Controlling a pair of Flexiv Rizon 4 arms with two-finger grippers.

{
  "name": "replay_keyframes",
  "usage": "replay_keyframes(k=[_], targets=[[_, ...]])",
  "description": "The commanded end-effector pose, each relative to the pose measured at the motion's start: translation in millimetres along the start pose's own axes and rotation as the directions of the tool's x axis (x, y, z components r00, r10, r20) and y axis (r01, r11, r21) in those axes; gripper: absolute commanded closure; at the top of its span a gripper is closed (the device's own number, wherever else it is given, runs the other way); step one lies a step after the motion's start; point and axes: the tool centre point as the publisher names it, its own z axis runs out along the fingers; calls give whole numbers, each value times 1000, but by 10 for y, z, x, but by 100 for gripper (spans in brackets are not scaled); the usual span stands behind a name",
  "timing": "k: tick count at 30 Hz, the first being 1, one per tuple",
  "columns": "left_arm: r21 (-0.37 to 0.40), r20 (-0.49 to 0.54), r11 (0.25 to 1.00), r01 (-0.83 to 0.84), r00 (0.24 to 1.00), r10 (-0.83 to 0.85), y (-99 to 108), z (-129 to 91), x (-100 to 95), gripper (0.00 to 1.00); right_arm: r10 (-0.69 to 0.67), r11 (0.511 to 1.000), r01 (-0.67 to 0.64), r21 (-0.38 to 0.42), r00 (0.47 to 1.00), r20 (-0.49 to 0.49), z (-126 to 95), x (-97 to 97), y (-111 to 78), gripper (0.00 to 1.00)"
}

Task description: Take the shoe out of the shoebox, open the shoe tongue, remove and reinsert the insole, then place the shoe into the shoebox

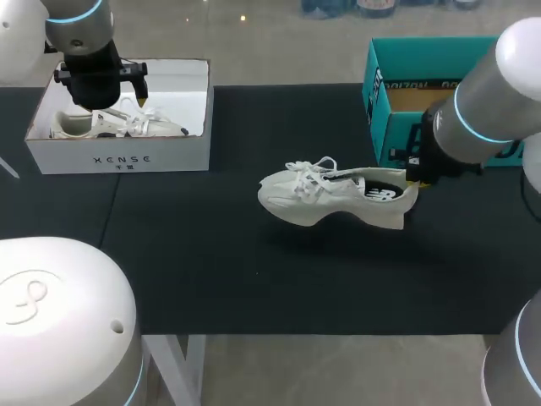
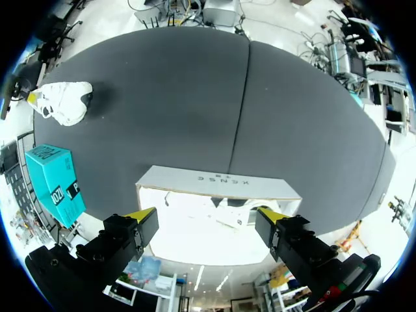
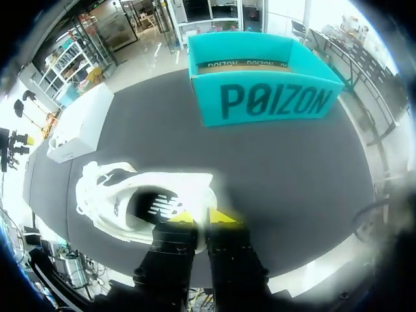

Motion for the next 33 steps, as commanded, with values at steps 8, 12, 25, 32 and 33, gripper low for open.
replay_keyframes(k=[8, 12, 25, 32, 33], targets=[[-1, -2, 1000, -1, 1000, 1, -1, 0, 3, 0, -30, 996, 28, 84, 999, 24, 445, 105, 58, 100], [-1, -2, 1000, -1, 1000, 1, -1, 0, 3, 0, -39, 994, 37, 98, 999, 23, 543, 112, 11, 100], [-1, -2, 1000, -1, 1000, 1, -1, 0, 3, 0, -58, 989, 55, 138, 998, 15, 686, 99, -186, 100], [-1, -2, 1000, -1, 1000, 1, -1, 0, 3, 0, -48, 987, 46, 154, 999, 10, 720, 68, -253, 100], [-1, -2, 1000, -1, 1000, 1, -1, 0, 3, 0, -49, 987, 47, 155, 999, 10, 724, 71, -260, 100]])
